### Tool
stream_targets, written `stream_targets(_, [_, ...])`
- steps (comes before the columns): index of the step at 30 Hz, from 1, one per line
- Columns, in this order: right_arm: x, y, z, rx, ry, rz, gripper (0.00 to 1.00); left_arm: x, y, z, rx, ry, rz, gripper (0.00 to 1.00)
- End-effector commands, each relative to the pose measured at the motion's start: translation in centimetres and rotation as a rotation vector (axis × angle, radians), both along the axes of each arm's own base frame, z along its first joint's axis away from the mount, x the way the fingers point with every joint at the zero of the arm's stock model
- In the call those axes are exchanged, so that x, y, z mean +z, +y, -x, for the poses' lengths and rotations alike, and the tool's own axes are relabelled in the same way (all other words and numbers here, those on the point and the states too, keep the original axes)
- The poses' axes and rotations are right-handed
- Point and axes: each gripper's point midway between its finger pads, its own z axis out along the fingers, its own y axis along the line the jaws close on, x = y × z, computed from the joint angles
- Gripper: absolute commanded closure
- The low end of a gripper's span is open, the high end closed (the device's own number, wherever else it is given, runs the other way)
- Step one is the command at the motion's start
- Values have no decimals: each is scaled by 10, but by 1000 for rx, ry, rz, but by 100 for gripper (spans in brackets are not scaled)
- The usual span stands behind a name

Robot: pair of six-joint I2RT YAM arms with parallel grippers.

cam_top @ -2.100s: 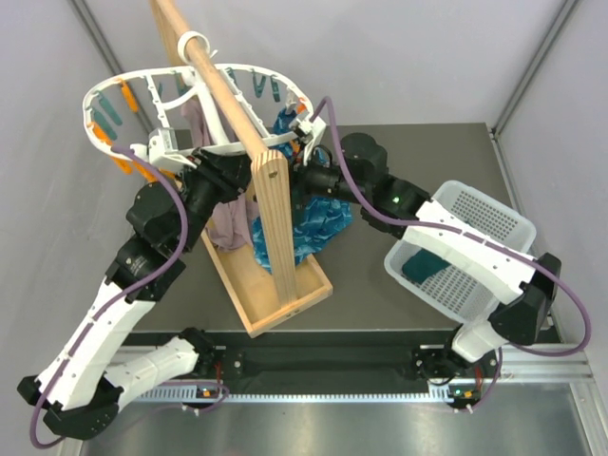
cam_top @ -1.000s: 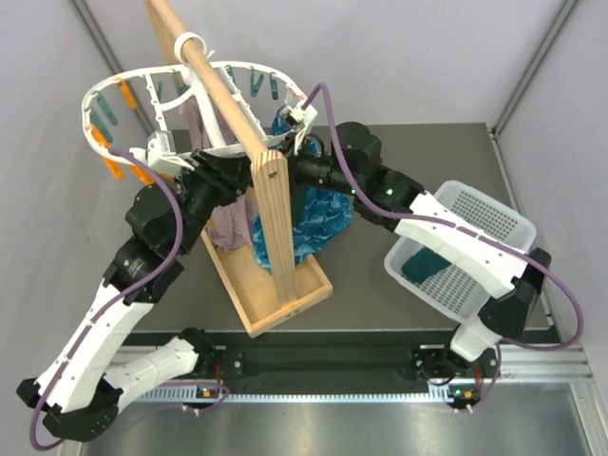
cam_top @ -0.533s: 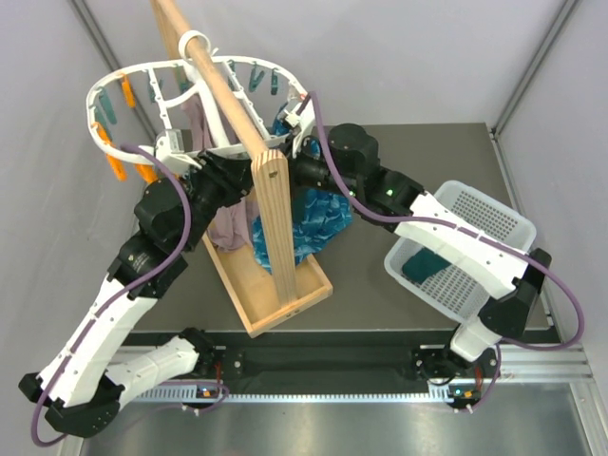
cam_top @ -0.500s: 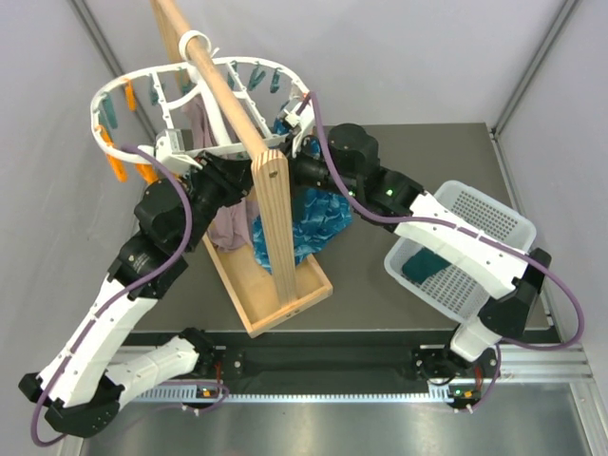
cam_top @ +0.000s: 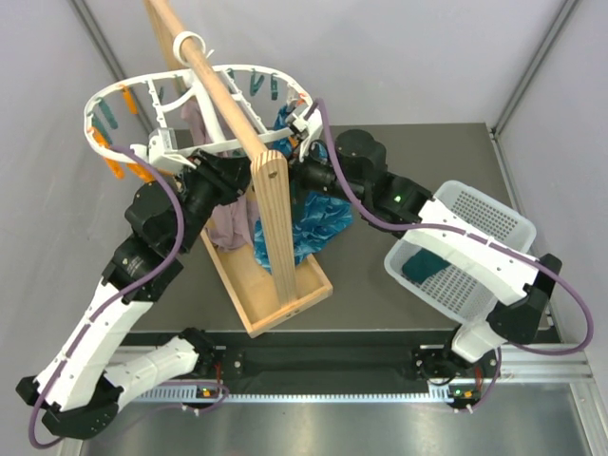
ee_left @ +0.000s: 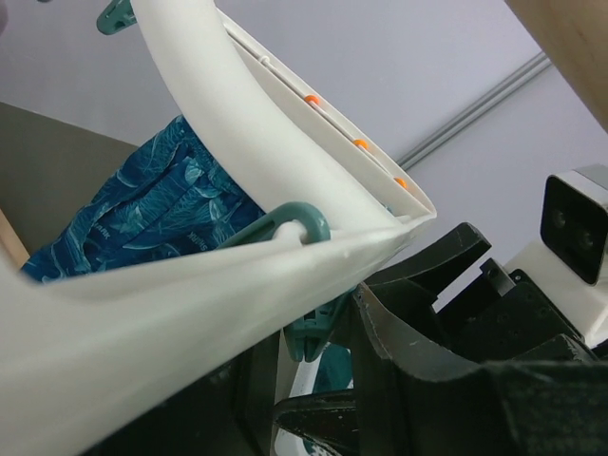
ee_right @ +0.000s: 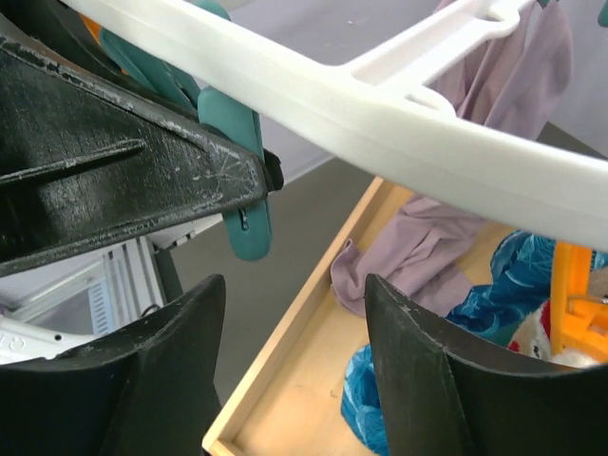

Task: Clip the socks to the hanger
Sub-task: Open the clamp at the hanger.

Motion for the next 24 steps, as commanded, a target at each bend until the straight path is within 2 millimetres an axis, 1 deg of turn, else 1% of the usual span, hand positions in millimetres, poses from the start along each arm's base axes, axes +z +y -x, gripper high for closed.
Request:
stream_targets(1, [41,-13,8,-11,-59,-94,39,0,4,1,19,22,40,100])
stream_targets(2, [40,-10,9,1,-60,-93,40,0,4,1,17,22,44,100])
stream_targets(3, [46,-7,14,35,-66,-106,40,0,4,1,17,24,46,100])
stream_targets(5, [47,-1,16,64,-62,-113,39,1,5,3,15,22,53,100])
stream_targets(6, [53,0,19,78,-69,-131,39,1,5,3,13,22,54,100])
stream_targets(8, [53,5,16,83,-62,-135,39,1,6,4,14,22,63,100])
stream_targets(9, [59,7,16,86,-67,-147,39,1,5,5,12,22,67,100])
stream_targets(11, [60,11,14,89,-64,-150,39,2,5,7,3,20,75,100])
stream_targets(12, [66,11,13,88,-69,-163,39,2,4,6,3,22,74,100])
stream_targets(15, [75,14,14,95,-74,-189,39,1,3,6,-3,26,72,100])
stream_targets(18, [76,18,12,104,-69,-186,44,0,3,7,-7,28,79,100])
stream_targets(19, [72,20,11,105,-62,-180,50,1,3,8,-7,27,84,100])
stream_targets(21, [70,22,12,108,-53,-178,56,3,3,9,-12,24,89,100])
stream_targets(22, [68,23,11,108,-49,-177,61,3,3,9,-13,25,94,100])
stream_targets(24, [68,25,12,113,-44,-188,70,3,3,10,-16,24,102,100])
